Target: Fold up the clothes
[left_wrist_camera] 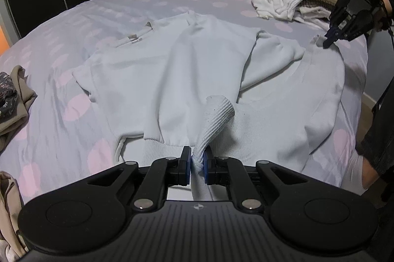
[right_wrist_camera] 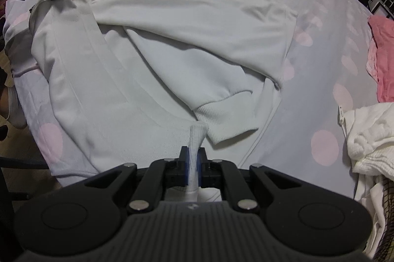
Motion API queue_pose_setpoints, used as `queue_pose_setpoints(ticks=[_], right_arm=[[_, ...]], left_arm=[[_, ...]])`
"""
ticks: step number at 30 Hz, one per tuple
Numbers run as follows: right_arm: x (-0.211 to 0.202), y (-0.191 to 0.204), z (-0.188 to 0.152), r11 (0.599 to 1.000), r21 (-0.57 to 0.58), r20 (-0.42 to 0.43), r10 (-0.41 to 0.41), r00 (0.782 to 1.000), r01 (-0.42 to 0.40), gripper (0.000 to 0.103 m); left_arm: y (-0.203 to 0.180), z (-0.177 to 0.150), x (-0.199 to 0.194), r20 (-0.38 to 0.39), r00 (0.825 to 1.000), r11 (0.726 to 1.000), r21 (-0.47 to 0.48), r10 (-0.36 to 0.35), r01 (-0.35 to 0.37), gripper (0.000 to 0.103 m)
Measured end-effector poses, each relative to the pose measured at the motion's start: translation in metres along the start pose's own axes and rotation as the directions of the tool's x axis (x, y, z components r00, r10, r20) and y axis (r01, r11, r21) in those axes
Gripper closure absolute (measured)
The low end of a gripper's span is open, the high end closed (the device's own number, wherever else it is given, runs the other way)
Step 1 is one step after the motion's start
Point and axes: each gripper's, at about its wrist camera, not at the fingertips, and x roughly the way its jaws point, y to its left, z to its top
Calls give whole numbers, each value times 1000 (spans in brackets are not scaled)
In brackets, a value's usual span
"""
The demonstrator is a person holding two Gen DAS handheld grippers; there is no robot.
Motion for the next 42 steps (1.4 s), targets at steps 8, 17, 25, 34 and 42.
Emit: queue_pose_setpoints(ticks=[8, 17, 25, 34, 42], right_arm=[[-73, -32, 27, 979, 147, 352, -183, 918, 138, 96], [-60, -61, 104, 961, 190, 328, -257, 909, 203, 97], [23, -89, 168, 949, 197, 145, -278, 950, 248, 97], [72, -105, 194, 945, 188, 75, -287, 955, 269, 97], [118, -108, 170, 937, 195, 8, -298, 954, 291, 83]], left_arm=[[51, 25, -49, 187, 982, 975, -220, 18, 24, 95], [116, 59, -23, 92, 990, 896, -440, 111, -59, 95], [143, 73, 40, -81, 991, 840, -526, 107, -134, 95], [170, 88, 82, -191, 976, 801, -566, 106, -198, 95], [172, 66, 96, -242, 961, 816, -523, 134, -246, 89]])
